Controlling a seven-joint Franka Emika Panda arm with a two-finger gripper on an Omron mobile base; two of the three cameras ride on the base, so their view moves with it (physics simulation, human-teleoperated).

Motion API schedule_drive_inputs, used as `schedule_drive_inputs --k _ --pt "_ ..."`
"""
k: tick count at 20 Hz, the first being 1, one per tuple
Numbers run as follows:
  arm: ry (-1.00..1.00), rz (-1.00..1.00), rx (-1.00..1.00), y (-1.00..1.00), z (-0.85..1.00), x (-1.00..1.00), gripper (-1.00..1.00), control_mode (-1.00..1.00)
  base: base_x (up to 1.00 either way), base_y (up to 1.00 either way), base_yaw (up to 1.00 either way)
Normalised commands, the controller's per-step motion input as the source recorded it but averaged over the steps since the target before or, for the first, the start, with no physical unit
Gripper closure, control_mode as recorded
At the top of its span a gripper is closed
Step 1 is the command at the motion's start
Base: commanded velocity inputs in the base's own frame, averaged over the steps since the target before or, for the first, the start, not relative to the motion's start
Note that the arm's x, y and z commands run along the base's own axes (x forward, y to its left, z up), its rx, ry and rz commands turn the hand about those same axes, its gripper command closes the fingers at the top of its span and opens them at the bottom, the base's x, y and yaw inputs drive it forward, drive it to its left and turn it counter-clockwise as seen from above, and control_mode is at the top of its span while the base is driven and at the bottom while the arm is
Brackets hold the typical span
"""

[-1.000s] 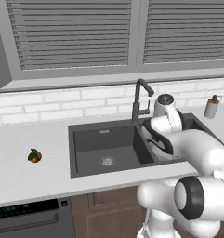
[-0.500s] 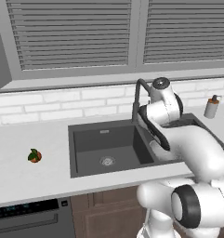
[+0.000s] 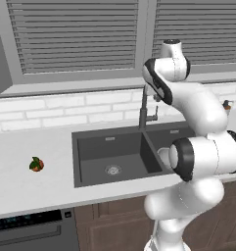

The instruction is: Put the colander in the sink, put the orange in the colander, and turn on the sink faucet and pour water over the colander.

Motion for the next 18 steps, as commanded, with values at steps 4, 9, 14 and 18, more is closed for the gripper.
schedule_drive_inputs --k 4,9,14,18 --pt "0.0 0.0 -0.03 0.0 -0.13 0.21 -1.0 -1.0 0.0 0.0 0.0" --pt "0.0 0.0 -0.09 0.0 -0.23 0.59 -1.0 -1.0 0.0 0.0 0.0" --pt "-0.01 0.0 -0.04 0.0 -0.47 0.23 -1.0 -1.0 0.0 0.0 0.0" --pt "-0.03 0.0 -0.01 0.0 -0.21 0.13 -1.0 -1.0 0.0 0.0 0.0"
